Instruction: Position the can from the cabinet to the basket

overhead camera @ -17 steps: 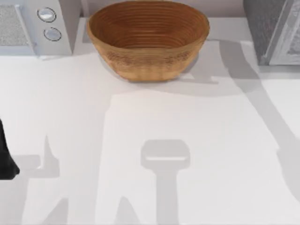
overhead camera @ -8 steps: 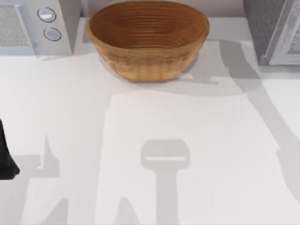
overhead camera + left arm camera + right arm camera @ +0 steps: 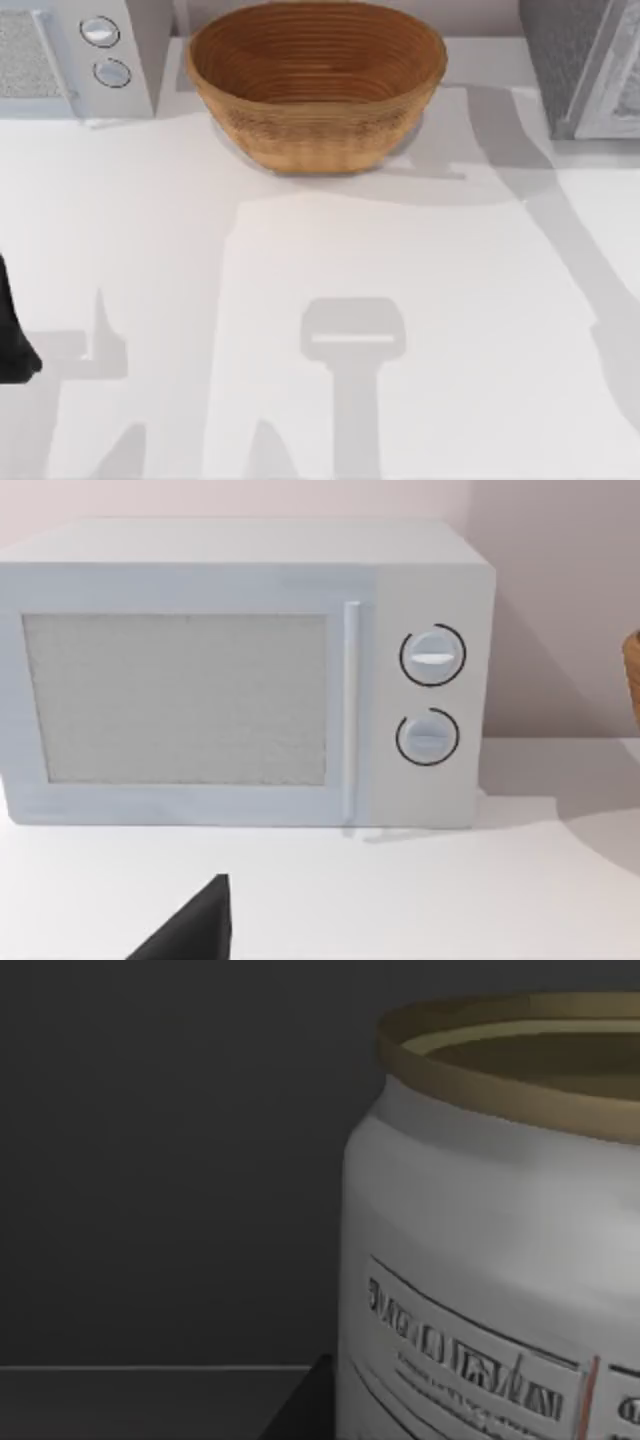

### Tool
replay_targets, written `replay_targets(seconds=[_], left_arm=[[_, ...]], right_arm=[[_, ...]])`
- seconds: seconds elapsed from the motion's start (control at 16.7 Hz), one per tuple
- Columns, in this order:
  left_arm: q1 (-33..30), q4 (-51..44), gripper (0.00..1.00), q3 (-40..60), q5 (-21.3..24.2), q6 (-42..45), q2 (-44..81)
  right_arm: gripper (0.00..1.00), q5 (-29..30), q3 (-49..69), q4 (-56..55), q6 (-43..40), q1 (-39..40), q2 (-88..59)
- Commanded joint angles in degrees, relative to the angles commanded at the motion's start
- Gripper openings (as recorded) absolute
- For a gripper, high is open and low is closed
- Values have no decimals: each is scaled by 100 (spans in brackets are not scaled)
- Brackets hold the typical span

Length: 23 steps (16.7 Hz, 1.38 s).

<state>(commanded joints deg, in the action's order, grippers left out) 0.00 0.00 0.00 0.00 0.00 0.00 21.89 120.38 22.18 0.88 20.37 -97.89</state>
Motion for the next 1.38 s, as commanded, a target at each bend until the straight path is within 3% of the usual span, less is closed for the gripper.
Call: replay_targets(seconds=[0.42,0.6,1.02,1.38], left_arm=[[0,0,100,0,0,0,0],[0,0,100,0,0,0,0],[0,0,100,0,0,0,0],[0,0,100,0,0,0,0]], right_arm=[[0,1528,1,1625,-4,1558,1606],[0,1851,-17,1950,-5,1882,1933],[0,1620,-368,1816,53,1776,2161],[0,396,-2571,1186,66,1059,3515]])
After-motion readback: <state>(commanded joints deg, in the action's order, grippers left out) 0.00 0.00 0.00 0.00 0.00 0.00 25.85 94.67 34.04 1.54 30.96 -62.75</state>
